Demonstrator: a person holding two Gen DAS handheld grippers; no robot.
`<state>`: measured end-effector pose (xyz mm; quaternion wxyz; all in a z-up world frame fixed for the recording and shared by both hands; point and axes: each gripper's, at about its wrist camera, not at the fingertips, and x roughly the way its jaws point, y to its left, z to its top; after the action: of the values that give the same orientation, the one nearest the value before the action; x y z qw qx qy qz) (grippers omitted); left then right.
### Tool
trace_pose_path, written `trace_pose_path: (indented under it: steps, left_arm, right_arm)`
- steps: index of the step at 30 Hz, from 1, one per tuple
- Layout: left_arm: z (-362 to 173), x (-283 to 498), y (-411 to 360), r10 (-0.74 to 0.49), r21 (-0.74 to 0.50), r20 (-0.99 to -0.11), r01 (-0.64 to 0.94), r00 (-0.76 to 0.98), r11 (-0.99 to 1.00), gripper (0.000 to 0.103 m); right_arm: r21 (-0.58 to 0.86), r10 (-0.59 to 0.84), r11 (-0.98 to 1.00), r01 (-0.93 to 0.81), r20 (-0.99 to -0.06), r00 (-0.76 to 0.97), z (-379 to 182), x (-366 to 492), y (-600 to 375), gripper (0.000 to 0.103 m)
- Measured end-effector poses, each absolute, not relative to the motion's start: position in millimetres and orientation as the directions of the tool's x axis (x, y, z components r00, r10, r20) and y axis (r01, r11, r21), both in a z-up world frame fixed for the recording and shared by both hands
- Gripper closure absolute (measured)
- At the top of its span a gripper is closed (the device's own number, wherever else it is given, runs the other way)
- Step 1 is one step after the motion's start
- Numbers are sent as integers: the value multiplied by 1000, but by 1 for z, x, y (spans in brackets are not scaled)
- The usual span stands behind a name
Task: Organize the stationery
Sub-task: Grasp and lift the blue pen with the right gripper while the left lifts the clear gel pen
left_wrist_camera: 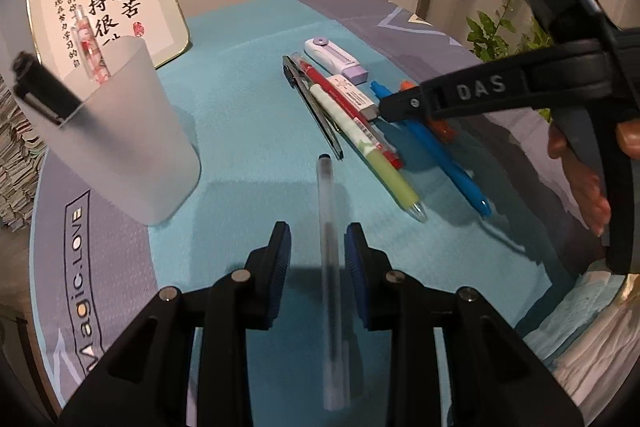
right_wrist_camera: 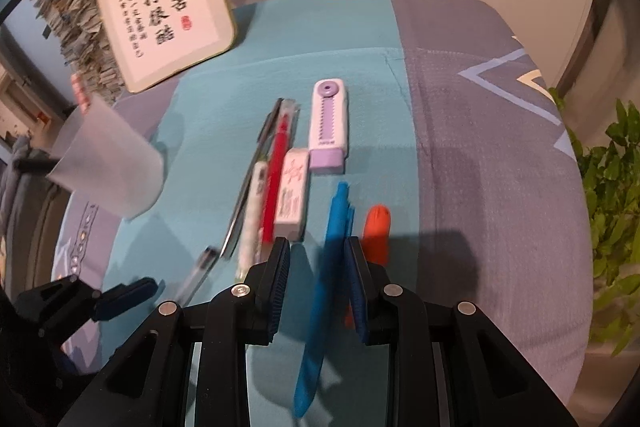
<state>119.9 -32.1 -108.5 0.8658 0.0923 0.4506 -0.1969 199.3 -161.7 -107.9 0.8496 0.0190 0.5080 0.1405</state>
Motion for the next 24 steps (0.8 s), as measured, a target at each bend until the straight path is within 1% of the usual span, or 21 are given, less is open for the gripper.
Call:
trace_pose_path:
  steps: [6,12,17,18,19,20,21,22,24]
  left_arm:
    - [-111,129,-34,-257,-11,-818,432,515,902,76]
    - [-111,136,-39,-256,-9,-820,435,512,901,76]
    - [-111,136,-43,-254,3,-819,446,515,895,76]
    - [-111,137,-43,-254,2,-820,446,513,895,77]
    - [-111,138,-43,-256,1,-820,449,512,893,81]
    - [-110,137,-43,-260,1,-819,455,511,891,95]
    - [-110,136,-43,-260,4,-820,459,510,888,96]
    - [-110,135,-44,-256,8,-819,457,513,889,96]
    - [-108,137,-42,-252,6,-818,447,516,895,96]
  right_arm:
    - [164,253,959,-229,-860,444,-110,217,-158,75]
    - [121,211,967,-222,-869,447,-111,219,-158,59]
    - [76,186,964,-254,-878,441,-115,218,-151,58]
    - [59,176,963,-264,-878,444,-115,216,-150,58]
    - [38,163,961,-275,-879,447,-115,214,-147,58]
    - [16,149,957,-288,-882,448,-116,212,-144,60]
    - [6,144,956,-294,-881,450,-115,210,-142,70]
    - [8,151,952,-305,-881,448,-115,209,-141,88]
    - [42,180,949,-312,-885,429,-113,207,-141,89]
